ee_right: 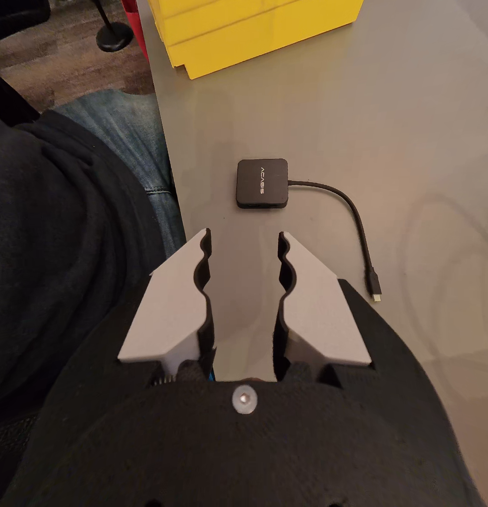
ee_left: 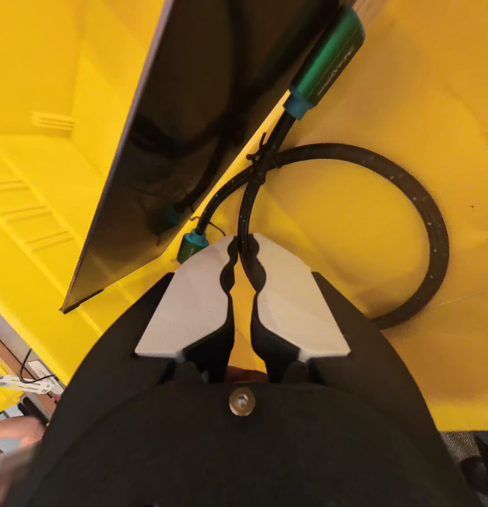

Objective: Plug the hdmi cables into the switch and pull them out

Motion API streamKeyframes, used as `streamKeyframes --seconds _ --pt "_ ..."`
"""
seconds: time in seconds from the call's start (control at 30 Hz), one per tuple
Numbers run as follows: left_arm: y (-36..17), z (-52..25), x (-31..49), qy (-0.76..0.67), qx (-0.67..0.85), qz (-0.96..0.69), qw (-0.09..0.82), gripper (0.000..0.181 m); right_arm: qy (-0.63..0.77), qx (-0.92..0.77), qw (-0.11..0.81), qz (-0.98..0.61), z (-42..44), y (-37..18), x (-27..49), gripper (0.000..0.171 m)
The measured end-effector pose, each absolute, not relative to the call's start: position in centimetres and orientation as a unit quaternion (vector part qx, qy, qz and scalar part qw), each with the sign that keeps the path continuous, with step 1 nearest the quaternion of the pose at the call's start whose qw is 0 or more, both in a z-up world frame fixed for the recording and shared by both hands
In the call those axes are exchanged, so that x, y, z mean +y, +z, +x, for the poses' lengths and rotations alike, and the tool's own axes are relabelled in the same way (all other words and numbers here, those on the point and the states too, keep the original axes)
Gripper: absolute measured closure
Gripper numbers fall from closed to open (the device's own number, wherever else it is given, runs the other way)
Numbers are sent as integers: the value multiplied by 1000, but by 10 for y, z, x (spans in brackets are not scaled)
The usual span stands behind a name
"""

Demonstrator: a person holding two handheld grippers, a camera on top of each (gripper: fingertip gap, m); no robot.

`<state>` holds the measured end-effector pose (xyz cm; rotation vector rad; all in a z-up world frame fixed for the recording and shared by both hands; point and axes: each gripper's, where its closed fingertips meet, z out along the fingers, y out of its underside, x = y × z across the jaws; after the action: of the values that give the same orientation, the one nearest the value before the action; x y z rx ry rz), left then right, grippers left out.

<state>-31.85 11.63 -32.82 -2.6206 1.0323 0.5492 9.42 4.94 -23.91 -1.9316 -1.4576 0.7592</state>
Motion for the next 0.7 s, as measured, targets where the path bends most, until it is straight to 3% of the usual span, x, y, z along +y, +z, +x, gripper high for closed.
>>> streamKeyframes --seconds 0.13,0.4,0.7 --pt "-309 -324 121 205 348 -898 177 175 283 -547 303 -727 96 -236 52 124" --pt "-207 -324 116 271 318 -859 297 175 286 -552 311 -719 92 -233 55 124" --pt "-137 -198 116 219 388 -793 416 175 281 -530 380 -705 81 -204 72 111"
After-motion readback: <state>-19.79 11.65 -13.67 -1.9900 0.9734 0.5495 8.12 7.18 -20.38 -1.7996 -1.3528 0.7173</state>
